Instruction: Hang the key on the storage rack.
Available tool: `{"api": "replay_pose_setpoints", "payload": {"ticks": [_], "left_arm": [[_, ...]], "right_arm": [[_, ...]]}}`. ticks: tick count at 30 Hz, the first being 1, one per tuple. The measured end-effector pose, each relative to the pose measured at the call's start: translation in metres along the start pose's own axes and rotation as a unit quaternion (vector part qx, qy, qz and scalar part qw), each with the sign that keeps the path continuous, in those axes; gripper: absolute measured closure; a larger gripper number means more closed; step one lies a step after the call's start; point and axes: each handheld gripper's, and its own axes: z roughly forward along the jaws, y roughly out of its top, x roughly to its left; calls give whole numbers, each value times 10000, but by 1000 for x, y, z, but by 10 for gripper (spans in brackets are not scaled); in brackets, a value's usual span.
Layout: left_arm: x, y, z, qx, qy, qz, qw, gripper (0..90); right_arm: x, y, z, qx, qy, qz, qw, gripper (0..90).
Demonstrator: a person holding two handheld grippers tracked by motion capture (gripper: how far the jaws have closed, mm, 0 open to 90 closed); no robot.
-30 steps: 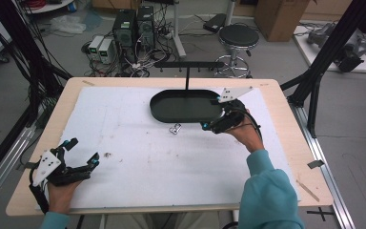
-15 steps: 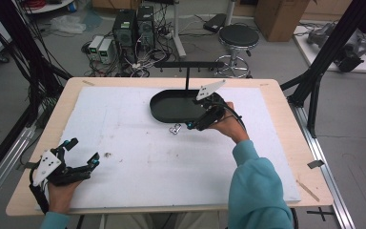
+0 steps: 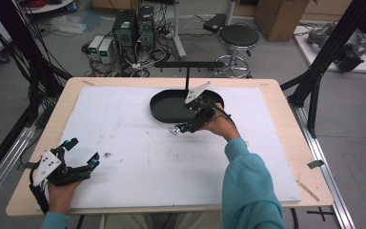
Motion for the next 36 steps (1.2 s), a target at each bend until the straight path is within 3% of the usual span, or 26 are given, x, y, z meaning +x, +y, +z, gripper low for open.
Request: {"api": "replay_pose_setpoints", "payload": {"ticks": [16, 26, 33, 35, 36], "left_arm": [[0, 0, 0, 3, 1, 7, 10000, 57], [0, 0, 0, -10, -6, 16, 10000, 57], [0, 0, -1, -32, -13, 17, 10000, 57], [0, 0, -1, -36, -15, 12, 10000, 58], [0, 0, -1, -30, -17, 8, 10000, 57]], "right_arm": [[0, -2, 26, 235, 231, -25, 9995, 26], [2, -3, 43, 514, 357, -45, 9980, 29], [2, 0, 53, 661, 488, -103, 9966, 75], [2, 0, 56, 728, 574, -90, 9957, 129], [1, 0, 57, 743, 593, -198, 9953, 156]]}}
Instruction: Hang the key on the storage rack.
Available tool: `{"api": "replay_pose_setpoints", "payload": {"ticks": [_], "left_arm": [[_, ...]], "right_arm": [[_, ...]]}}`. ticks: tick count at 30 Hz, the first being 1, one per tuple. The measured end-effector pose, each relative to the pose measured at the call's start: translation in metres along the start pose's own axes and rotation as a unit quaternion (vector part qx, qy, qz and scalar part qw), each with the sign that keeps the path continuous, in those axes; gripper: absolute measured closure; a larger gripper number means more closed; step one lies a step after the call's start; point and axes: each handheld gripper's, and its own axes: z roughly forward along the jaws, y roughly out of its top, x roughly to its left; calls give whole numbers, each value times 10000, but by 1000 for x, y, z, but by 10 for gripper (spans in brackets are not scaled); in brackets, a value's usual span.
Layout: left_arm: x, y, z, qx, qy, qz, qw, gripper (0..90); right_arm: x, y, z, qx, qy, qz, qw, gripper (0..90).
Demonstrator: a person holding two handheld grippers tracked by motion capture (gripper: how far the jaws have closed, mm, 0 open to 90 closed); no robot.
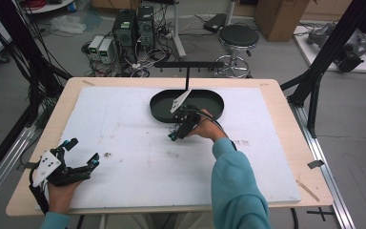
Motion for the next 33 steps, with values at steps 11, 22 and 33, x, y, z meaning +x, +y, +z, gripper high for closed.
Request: {"api": "replay_pose_setpoints", "payload": {"ticks": [11, 22, 33], "left_arm": [[0, 0, 0, 4, 1, 4, 10000, 57], [0, 0, 0, 5, 1, 2, 10000, 57], [0, 0, 0, 2, -3, -2, 10000, 58]], "right_arm": [[-3, -3, 3, 175, 82, 4, 9998, 317], [-7, -3, 3, 344, 37, -165, 9993, 540], [-4, -2, 4, 484, -67, -252, 9985, 704]]}}
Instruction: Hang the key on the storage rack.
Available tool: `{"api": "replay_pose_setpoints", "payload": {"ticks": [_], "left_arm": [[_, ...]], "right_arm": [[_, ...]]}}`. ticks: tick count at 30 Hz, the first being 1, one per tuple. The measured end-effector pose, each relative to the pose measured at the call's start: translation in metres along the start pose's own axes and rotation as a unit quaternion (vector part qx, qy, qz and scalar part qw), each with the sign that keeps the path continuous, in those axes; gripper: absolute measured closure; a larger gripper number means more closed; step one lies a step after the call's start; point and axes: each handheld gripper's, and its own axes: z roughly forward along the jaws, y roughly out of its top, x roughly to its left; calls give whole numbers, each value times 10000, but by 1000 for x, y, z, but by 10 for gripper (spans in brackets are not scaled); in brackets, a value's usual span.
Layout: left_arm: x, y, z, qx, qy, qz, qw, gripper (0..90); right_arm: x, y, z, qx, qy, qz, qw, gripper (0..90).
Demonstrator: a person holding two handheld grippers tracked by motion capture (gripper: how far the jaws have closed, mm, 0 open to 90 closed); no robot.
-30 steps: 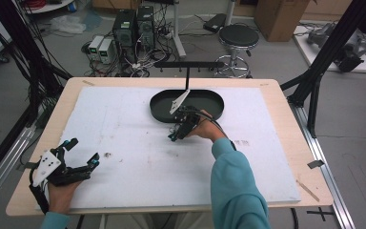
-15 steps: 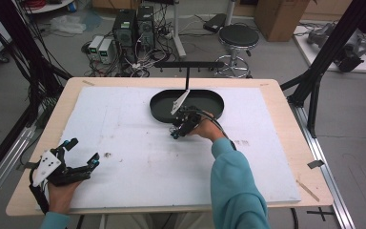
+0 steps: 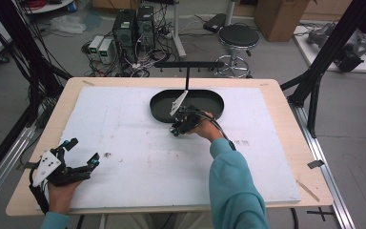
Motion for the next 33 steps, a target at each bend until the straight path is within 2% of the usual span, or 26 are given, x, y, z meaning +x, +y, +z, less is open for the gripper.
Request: {"api": "replay_pose_setpoints", "payload": {"ticks": [9, 16, 27, 31, 33], "left_arm": [[0, 0, 0, -9, 0, -10, 10000, 58], [0, 0, 0, -10, 1, -18, 10000, 58], [0, 0, 0, -11, 0, -18, 10000, 58], [0, 0, 0, -10, -2, -15, 10000, 57], [0, 0, 0, -7, -6, -13, 10000, 58]], "right_arm": [[0, 1, 0, 55, -44, -126, 9999, 796], [2, 2, 0, 117, -49, -116, 9999, 872], [1, 4, -2, 114, -130, -119, 9998, 884], [2, 4, -8, -21, -139, -5, 9999, 887], [1, 4, -10, -118, -163, -42, 9998, 887]]}}
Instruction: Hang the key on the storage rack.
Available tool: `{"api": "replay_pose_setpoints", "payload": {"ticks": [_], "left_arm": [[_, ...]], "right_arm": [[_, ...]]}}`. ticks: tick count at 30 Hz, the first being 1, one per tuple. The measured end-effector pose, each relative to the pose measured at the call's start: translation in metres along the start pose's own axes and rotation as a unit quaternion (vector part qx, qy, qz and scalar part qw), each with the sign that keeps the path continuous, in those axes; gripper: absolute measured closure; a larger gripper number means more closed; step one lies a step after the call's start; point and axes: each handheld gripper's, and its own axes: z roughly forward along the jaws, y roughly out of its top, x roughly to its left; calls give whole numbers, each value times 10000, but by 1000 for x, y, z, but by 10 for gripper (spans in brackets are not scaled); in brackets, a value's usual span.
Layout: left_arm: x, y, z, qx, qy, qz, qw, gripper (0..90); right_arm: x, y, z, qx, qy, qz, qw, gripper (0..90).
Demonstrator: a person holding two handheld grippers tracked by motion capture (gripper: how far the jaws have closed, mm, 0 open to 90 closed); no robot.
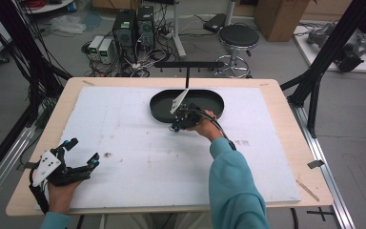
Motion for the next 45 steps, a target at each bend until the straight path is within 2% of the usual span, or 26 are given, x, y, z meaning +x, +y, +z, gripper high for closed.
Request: {"api": "replay_pose_setpoints", "payload": {"ticks": [4, 7, 13, 17, 19, 22, 23, 27, 29, 30, 34, 41, 43, 45], "left_arm": [[0, 0, 0, 10, 7, -1, 10000, 57], [0, 0, 0, 9, 8, -4, 10000, 58], [0, 0, 0, 17, 10, -2, 10000, 58], [0, 0, 0, 30, 12, -3, 10000, 58], [0, 0, 1, 52, 7, 3, 10000, 58], [0, 0, 1, 45, 17, -13, 10000, 57], [1, 0, 1, 63, 18, -3, 10000, 58], [0, 0, 1, 57, 18, 2, 10000, 58], [0, 0, 1, 60, 18, 10, 10000, 58], [0, 0, 1, 56, 21, 8, 10000, 58], [0, 0, 1, 61, 18, 9, 10000, 57], [0, 0, 1, 67, 29, -2, 10000, 58], [0, 0, 1, 63, 29, -3, 10000, 57], [0, 0, 1, 64, 31, -4, 10000, 57]], "right_arm": [[0, 0, -11, -216, -24, 188, 9996, 888], [-2, -1, -22, -429, -94, 223, 9988, 888], [-7, -8, -48, -899, -226, 390, 9949, 887], [-10, -12, -67, -1102, -363, 512, 9919, 888], [-10, -16, -78, -1286, -388, 599, 9891, 887], [-11, -22, -94, -1420, -493, 709, 9861, 888], [-13, -23, -97, -1494, -551, 656, 9851, 888], [-15, -33, -120, -1846, -697, 917, 9760, 887], [-17, -37, -129, -1983, -757, 966, 9724, 887], [-18, -40, -135, -2071, -813, 1029, 9695, 887], [-22, -47, -153, -2220, -964, 1243, 9623, 887], [-32, -49, -176, -2459, -1139, 1372, 9527, 887], [-37, -49, -182, -2404, -1146, 1426, 9533, 887], [-40, -48, -185, -2414, -1215, 1414, 9523, 887]]}}
